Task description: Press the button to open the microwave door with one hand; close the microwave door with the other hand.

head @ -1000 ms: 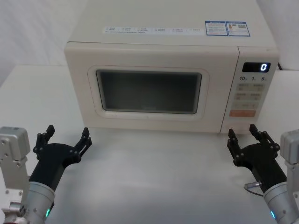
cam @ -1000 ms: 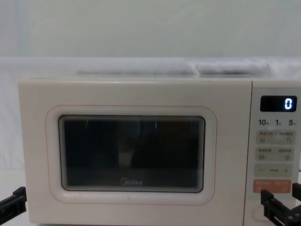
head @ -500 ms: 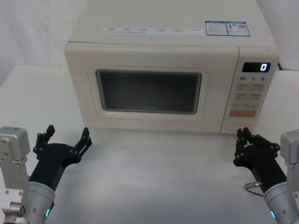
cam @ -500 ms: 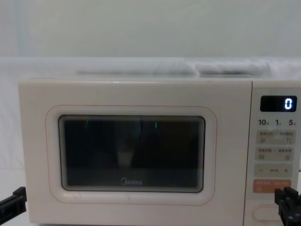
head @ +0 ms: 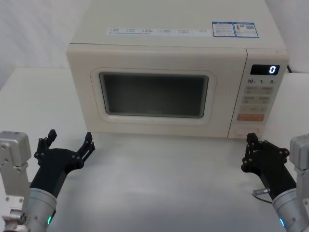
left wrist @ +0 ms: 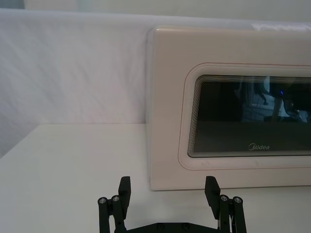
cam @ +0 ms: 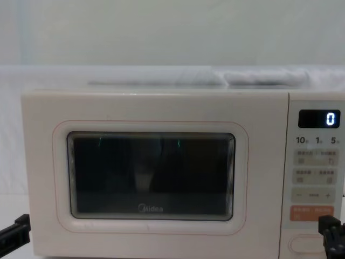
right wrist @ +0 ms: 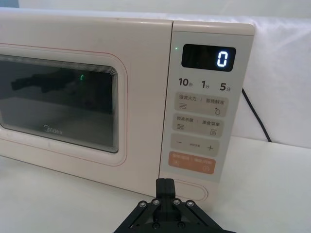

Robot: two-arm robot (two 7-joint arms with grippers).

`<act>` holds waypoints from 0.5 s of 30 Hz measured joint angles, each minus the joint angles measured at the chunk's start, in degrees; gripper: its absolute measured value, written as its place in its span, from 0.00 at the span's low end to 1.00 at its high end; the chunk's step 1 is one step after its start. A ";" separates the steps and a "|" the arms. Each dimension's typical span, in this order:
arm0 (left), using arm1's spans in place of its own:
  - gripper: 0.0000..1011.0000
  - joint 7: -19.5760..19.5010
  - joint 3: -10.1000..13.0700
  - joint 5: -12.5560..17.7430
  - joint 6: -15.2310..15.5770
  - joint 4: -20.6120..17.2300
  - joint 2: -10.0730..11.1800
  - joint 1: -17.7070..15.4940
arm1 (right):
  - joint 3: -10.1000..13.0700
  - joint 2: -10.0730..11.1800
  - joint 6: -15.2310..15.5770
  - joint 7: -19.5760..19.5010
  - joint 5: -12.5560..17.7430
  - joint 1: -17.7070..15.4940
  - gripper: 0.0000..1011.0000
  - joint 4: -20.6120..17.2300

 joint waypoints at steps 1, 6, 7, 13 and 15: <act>0.99 0.00 0.00 0.00 0.00 0.00 0.00 0.00 | 0.06 -0.06 0.01 0.13 0.00 -0.01 0.00 0.00; 0.99 0.00 0.00 0.00 0.00 0.00 0.00 0.00 | 0.68 -0.55 0.45 1.73 0.26 -0.04 0.00 0.02; 0.99 0.00 0.00 0.00 0.00 0.00 0.00 0.00 | 0.89 -0.72 0.77 2.27 0.35 0.01 0.00 0.10; 0.99 0.00 0.00 0.00 0.00 0.00 0.00 0.00 | 1.54 -1.39 2.25 3.81 0.53 0.47 0.00 0.81; 0.99 0.00 0.00 0.00 0.00 0.00 0.00 0.00 | 1.69 -1.71 2.98 4.40 0.51 0.85 0.00 1.38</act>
